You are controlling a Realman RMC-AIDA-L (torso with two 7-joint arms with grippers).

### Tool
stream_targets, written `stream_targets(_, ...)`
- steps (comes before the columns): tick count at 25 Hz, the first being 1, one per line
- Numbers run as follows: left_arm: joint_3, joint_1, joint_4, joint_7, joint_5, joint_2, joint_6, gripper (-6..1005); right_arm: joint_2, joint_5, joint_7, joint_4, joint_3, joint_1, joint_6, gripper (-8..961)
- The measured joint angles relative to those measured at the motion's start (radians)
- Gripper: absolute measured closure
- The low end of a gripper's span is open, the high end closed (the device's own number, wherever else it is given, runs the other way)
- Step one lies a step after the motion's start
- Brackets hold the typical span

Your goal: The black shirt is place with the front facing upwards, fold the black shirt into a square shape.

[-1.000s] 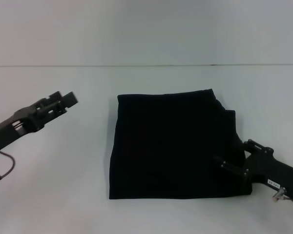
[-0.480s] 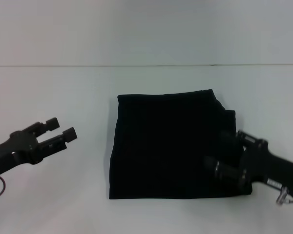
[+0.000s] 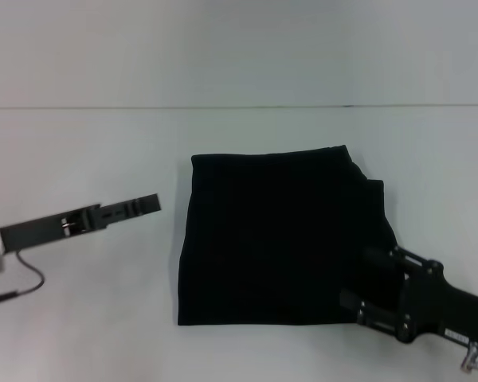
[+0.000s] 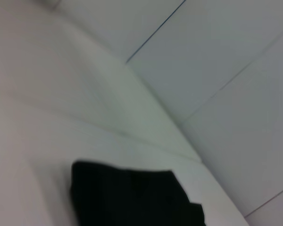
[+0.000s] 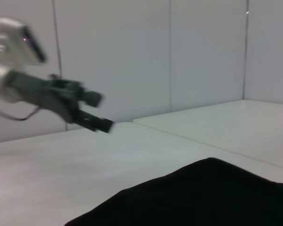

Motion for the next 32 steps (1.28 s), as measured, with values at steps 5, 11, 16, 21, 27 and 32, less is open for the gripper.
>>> stream_targets(5, 0.024, -0.137, -0.051, -0.393, 0.134, 0.041, -0.111, 158, 0.0, -0.029, -0.002, -0.001, -0.002, -0.026, -0.013, 144)
stream_targets(11, 0.029, -0.249, -0.087, -0.522, 0.264, 0.034, -0.236, 165, 0.0, -0.045, -0.004, 0.002, -0.005, -0.049, -0.03, 144)
stream_targets(16, 0.084, -0.305, -0.129, -0.536, 0.291, 0.016, -0.343, 171, 0.0, -0.055, -0.005, -0.001, -0.006, -0.063, -0.044, 144)
stream_targets(21, 0.123, -0.319, -0.128, -0.55, 0.292, -0.009, -0.414, 177, 0.0, -0.056, -0.005, 0.0, -0.008, -0.065, -0.048, 144)
stream_targets(27, 0.127, -0.32, -0.13, -0.55, 0.297, -0.031, -0.482, 184, 0.0, -0.056, -0.005, 0.001, -0.01, -0.065, -0.05, 145)
stream_targets(32, 0.136, -0.328, -0.129, -0.547, 0.301, -0.046, -0.49, 190, 0.0, -0.056, -0.005, 0.001, -0.01, -0.065, -0.051, 144)
